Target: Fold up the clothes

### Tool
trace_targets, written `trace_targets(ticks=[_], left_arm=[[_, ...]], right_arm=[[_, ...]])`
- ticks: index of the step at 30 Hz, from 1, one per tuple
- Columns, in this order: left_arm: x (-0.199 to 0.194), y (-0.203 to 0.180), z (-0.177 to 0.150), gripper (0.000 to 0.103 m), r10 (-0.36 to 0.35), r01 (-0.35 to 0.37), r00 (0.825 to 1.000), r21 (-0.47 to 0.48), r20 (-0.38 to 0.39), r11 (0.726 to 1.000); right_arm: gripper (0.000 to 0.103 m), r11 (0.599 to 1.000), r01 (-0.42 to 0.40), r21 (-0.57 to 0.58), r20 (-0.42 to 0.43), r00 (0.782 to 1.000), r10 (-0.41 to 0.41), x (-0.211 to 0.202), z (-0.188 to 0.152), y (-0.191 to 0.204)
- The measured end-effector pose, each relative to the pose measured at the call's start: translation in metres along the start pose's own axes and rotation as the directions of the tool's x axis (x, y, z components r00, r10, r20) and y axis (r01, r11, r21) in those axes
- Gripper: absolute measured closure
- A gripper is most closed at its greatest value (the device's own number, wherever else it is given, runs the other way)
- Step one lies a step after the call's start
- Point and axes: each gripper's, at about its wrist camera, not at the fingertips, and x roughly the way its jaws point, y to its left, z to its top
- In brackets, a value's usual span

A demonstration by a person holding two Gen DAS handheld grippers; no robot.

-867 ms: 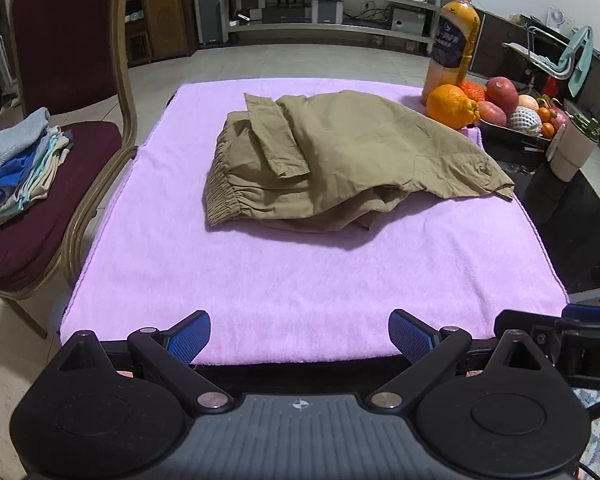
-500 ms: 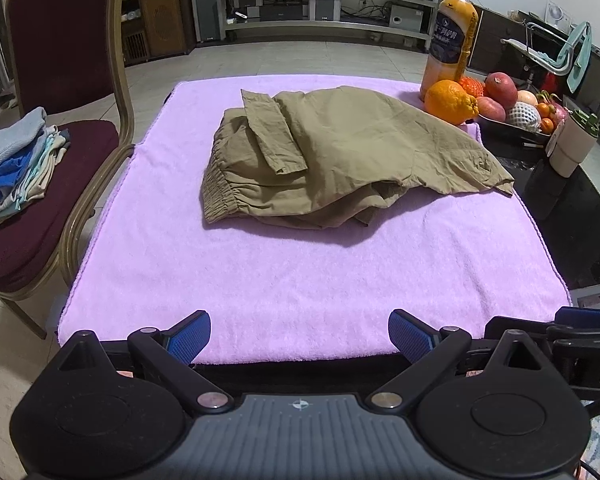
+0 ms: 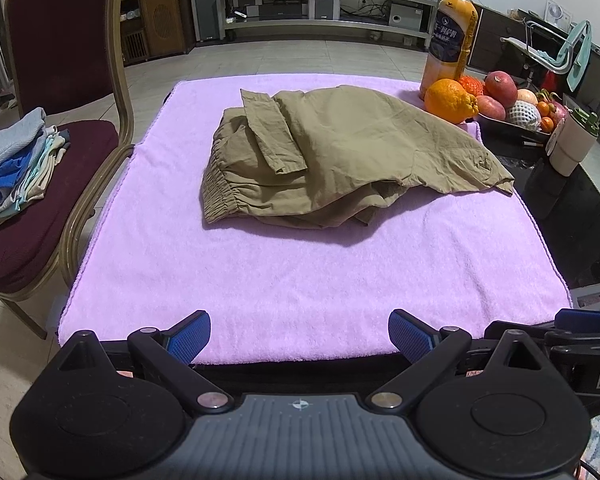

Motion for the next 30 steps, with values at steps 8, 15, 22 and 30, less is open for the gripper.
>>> trace_targets(ticks=[8,15,22,30], left_arm=[[0.0001,-0.0012,-0.0004,0.006,0.003,-0.003,1.0,-0.004,-0.002,1.0],[0.0,-0.0003,-0.0004,0.006,0.005,-0.005,1.0,-0.01,-0.005,1.0],[0.0009,-0.0002,-0.0005,0.006,0.005,-0.005,1.0,-0.012,-0.009,1.0],[0.002,0.0,-0.0003,0.006,0.008,-0.008,1.0,-0.017,-0.013,1.0]], right_arm=[[0.013,1.0,0.002,0.0,-0.003,1.0,-0.002,0.0008,-0.0001,0.0001],[0.013,1.0,0.002,0.002,-0.008,1.0,-0.001,0.0022,-0.0012,-0.0001],[0.013,1.0,0.0,0.007,-0.014,1.0,0.0,0.0037,-0.001,-0.0007],[0.013,1.0,0.0,0.013,-0.016,1.0,0.0,0.0044,-0.0012,-0.001]])
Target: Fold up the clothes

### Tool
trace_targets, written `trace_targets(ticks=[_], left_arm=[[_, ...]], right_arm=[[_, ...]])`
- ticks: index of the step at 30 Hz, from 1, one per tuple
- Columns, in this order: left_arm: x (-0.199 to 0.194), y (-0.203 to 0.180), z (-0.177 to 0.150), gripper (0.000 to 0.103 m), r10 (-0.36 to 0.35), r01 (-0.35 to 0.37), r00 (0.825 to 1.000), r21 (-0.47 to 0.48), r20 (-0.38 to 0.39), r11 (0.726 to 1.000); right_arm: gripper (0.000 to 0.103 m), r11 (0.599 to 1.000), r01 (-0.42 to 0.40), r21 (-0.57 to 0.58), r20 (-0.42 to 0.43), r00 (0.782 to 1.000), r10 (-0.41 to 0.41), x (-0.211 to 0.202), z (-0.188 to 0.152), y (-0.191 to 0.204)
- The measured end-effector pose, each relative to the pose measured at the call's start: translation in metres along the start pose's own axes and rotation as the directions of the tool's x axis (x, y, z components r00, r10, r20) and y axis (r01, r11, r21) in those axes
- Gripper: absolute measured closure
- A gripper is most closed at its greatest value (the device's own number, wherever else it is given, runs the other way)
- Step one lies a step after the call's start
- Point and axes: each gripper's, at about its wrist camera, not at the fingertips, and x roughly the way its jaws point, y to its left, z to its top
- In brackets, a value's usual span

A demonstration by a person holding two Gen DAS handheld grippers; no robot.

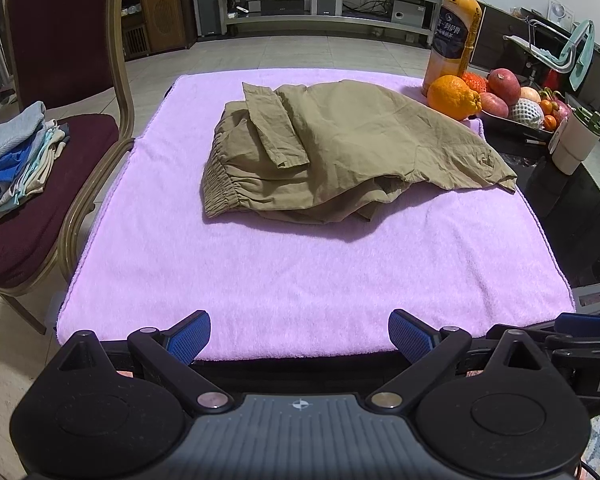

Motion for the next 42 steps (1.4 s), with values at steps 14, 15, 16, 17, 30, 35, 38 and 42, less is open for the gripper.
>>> trace_targets(ticks=[14,15,16,17,30,35,38,42], left_arm=[[0.002,0.0,-0.001,0.006,0.001,-0.001,1.0,-0.002,-0.006,1.0],[0.002,0.001,-0.001,0.006,0.001,-0.001,1.0,-0.002,-0.007,1.0],[0.003,0.001,-0.001,0.006,0.001,-0.001,1.0,-0.002,-0.007,1.0],[0.003,0.001,-0.001,0.006,0.001,-0.001,1.0,-0.002,-0.008,1.0],[0.019,0.024,0.018,0.006,0.078,-0.078,0.997,0.021,0.028,0.997],[0.037,0.038,0.033,0.021,0.119,-0.122,0.991,0.051,0.053,0.991],[0.049,0.046,0.038,0.038,0.136,-0.141,0.988,0.063,0.077,0.988],[0.062,0.053,0.044,0.061,0.124,-0.136,0.984,0.091,0.127,0.986]], right_arm=[[0.013,1.0,-0.001,0.006,-0.006,1.0,0.001,0.001,-0.001,-0.001],[0.013,1.0,-0.001,0.006,-0.006,1.0,0.001,0.002,-0.001,-0.001],[0.013,1.0,0.0,0.007,-0.006,1.0,0.001,0.002,-0.001,-0.001],[0.013,1.0,0.0,0.007,-0.007,1.0,0.0,0.002,-0.001,-0.001],[0.013,0.997,-0.053,0.057,0.056,0.997,0.05,0.008,0.02,-0.008],[0.013,0.983,-0.14,0.116,0.104,0.986,0.128,0.028,0.038,-0.013],[0.015,0.969,-0.199,0.148,0.13,0.975,0.181,0.049,0.046,-0.015],[0.039,0.939,-0.261,0.222,0.149,0.961,0.232,0.082,0.052,-0.019]])
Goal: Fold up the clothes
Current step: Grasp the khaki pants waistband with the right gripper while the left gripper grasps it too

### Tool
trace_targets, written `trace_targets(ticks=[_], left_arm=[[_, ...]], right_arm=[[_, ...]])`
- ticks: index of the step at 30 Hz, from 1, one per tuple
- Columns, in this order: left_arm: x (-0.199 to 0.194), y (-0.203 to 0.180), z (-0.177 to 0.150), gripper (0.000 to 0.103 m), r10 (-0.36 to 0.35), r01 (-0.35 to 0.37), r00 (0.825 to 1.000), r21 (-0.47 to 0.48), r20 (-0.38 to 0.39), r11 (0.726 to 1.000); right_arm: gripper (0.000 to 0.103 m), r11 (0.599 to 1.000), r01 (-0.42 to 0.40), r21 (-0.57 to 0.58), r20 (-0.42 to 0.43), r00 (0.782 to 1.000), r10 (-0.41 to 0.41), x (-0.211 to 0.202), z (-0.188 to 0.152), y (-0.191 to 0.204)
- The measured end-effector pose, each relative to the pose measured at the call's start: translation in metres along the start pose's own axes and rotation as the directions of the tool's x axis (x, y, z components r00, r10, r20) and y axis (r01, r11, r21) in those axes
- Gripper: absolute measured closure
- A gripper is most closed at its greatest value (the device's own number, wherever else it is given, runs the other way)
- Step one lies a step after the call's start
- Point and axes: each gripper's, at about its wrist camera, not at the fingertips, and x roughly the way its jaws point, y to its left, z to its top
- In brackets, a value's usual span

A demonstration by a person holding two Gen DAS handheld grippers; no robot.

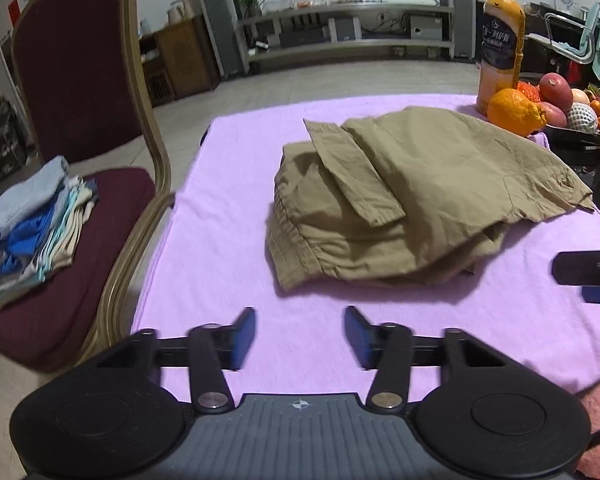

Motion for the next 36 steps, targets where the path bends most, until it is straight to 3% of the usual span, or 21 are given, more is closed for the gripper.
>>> trace_targets(ticks=[1,3,7,11,14,16,19,23,27,30,33,36], left_arm=[[0.003,0.001,0.001,0.061,-0.003,0.003,1.0,0.006,0.012,1.0],[0.01,0.003,0.003,0.06,-0.028,0.028,0.999,0.001,0.027,1.0],[0.024,-0.002,0.006,0.059,-0.039,0.038,0.999,0.027,0.025,0.999],[0.033,-0.003,0.005,0.056,-0.054,0.054,0.999,0.026,0.002,0.998],[0.035,-0.001,0.005,0.054,-0.052,0.052,0.999,0.015,-0.008,0.999],[0.031,0.001,0.006,0.054,-0.044,0.044,0.999,0.01,-0.005,0.999],[0.018,0.006,0.007,0.054,-0.039,0.039,0.999,0.007,0.02,0.999],[-0.006,0.014,0.016,0.054,-0.104,0.106,0.993,-0.031,0.059,0.994],[-0.038,0.009,0.023,0.052,-0.201,0.205,0.97,-0.017,0.134,0.979],[-0.052,-0.003,0.024,0.047,-0.263,0.264,0.951,0.013,0.163,0.964],[-0.05,-0.009,0.021,0.047,-0.292,0.295,0.945,-0.004,0.15,0.955],[-0.042,-0.002,0.014,0.047,-0.259,0.266,0.958,-0.045,0.124,0.963]], right_arm=[[0.05,1.0,-0.01,0.025,0.006,1.0,0.01,0.009,0.001,-0.004],[0.055,0.996,-0.031,0.082,0.008,0.999,0.031,0.028,0.004,-0.015],[0.056,0.98,-0.06,0.189,0.009,0.998,0.06,0.064,0.005,-0.032],[0.059,0.984,-0.054,0.17,0.03,0.998,0.05,0.093,0.006,-0.031],[0.068,0.987,-0.065,0.15,0.073,0.996,0.054,0.106,0.011,-0.026],[0.084,0.991,-0.03,0.132,0.072,0.997,0.021,0.107,0.019,-0.016],[0.1,0.998,-0.014,0.064,0.115,0.993,0.007,0.078,0.035,0.006],[0.1,0.998,-0.055,-0.007,0.218,0.974,0.055,0.004,0.059,0.035],[0.1,0.994,-0.079,-0.082,0.34,0.935,0.102,-0.077,0.084,0.054],[0.1,0.99,-0.049,-0.135,0.374,0.922,0.097,-0.115,0.097,0.069],[0.1,0.987,-0.024,-0.158,0.288,0.955,0.07,-0.101,0.101,0.083],[0.1,0.99,-0.03,-0.14,0.131,0.99,0.048,-0.044,0.096,0.095]])
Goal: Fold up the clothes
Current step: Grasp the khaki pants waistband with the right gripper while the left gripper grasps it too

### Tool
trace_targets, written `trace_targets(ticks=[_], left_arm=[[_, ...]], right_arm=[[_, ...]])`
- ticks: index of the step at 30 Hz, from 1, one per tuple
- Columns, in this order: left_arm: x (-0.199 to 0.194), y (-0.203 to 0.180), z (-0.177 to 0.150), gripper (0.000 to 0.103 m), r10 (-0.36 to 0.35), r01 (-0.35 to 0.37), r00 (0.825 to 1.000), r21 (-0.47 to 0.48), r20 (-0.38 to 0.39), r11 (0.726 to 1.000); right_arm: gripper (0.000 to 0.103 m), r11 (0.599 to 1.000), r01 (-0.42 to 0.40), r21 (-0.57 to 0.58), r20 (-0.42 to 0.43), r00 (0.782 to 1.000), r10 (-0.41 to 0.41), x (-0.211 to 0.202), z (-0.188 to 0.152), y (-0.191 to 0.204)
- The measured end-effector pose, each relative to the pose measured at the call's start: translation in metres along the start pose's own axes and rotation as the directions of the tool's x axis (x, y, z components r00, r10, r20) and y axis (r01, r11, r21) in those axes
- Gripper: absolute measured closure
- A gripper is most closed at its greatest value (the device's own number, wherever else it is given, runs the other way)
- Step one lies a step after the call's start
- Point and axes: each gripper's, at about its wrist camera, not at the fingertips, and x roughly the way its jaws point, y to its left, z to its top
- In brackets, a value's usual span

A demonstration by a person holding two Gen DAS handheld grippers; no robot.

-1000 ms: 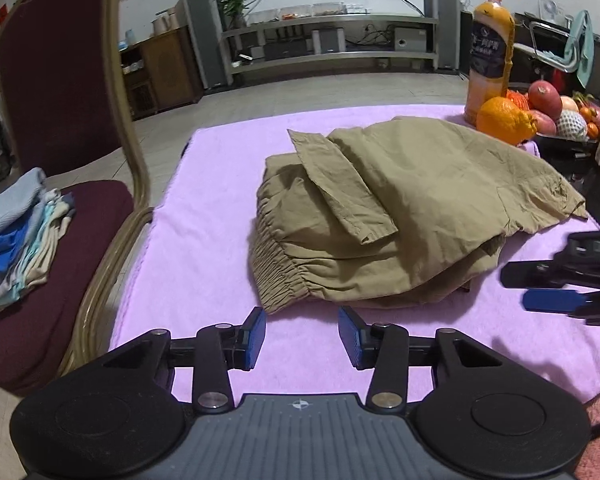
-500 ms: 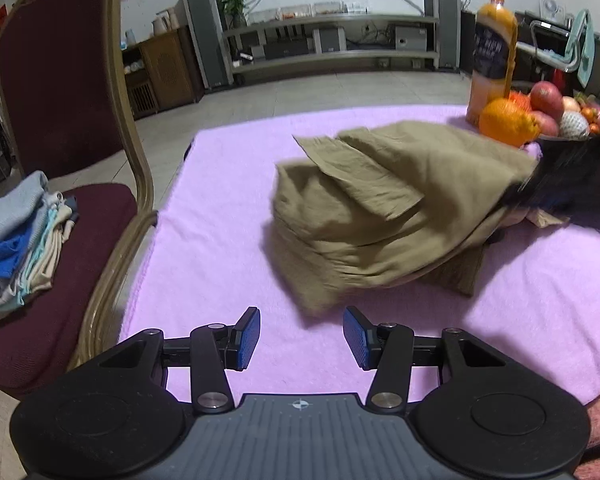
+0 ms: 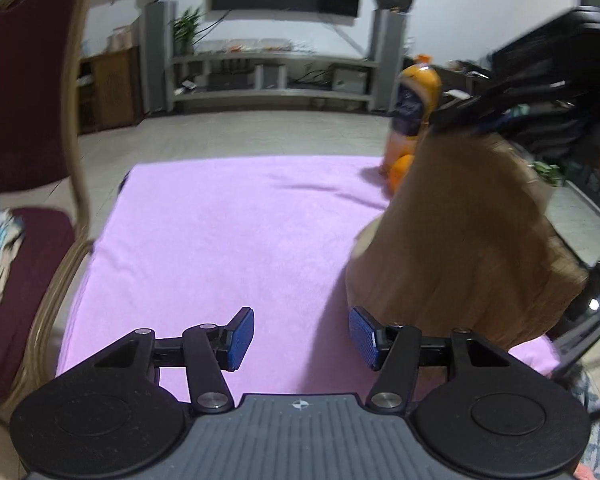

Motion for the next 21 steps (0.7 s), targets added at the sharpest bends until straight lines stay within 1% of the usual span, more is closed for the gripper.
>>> trace_targets(ticks=[2,4,5,6,8,10,12,13,15,17,20,21], left_arm=[[-0.004,0.015,-0.005,0.048,0.037,-0.038,0.999,-0.042,-0.012,0.998],[-0.011,0.033,-0.011,0.048,0.076,-0.077,0.997,-0.087,-0.02,0.993],[-0.015,0.043,-0.014,0.048,0.089,-0.091,0.996,-0.112,-0.025,0.989],[-0.018,0.052,-0.018,0.048,0.099,-0.102,0.995,-0.136,-0.03,0.985],[-0.017,0.057,-0.025,0.048,0.082,-0.089,0.995,-0.157,-0.051,0.984],[-0.016,0.061,-0.032,0.048,0.064,-0.076,0.995,-0.177,-0.071,0.981],[-0.015,0.065,-0.038,0.047,0.044,-0.061,0.995,-0.197,-0.09,0.979],[-0.012,0.059,-0.039,0.047,0.021,-0.04,0.995,-0.194,-0.097,0.98],[-0.004,0.043,-0.04,0.047,-0.035,0.015,0.994,-0.184,-0.107,0.983],[0.003,0.022,-0.04,0.045,-0.117,0.095,0.986,-0.173,-0.116,0.98],[0.008,-0.012,-0.039,0.04,-0.217,0.2,0.969,-0.137,-0.119,0.97],[0.008,-0.022,-0.04,0.039,-0.228,0.214,0.966,-0.121,-0.121,0.969]], right_arm=[[0.1,0.999,-0.045,0.005,-0.103,0.994,0.045,0.045,-0.013,0.014],[0.1,0.995,-0.089,0.046,-0.207,0.974,0.097,0.087,-0.027,0.026],[0.1,0.993,-0.097,0.069,-0.245,0.963,0.111,0.102,-0.035,0.027],[0.1,0.99,-0.101,0.094,-0.279,0.952,0.123,0.115,-0.043,0.028],[0.1,0.989,-0.075,0.128,-0.302,0.947,0.111,0.128,-0.054,0.018],[0.101,0.99,-0.025,0.141,-0.293,0.954,0.065,0.124,-0.057,-0.002],[0.101,0.987,0.007,0.162,-0.257,0.966,0.036,0.107,-0.054,-0.027],[0.101,0.986,0.025,0.166,-0.231,0.973,0.014,0.095,-0.051,-0.04],[0.1,0.985,0.071,0.154,-0.168,0.985,-0.045,0.071,-0.043,-0.063],[0.1,0.984,0.111,0.139,-0.133,0.987,-0.093,0.055,-0.036,-0.08],[0.1,0.98,0.108,0.168,-0.135,0.987,-0.086,0.047,-0.041,-0.095],[0.1,0.981,0.104,0.166,-0.134,0.988,-0.082,0.047,-0.043,-0.095]])
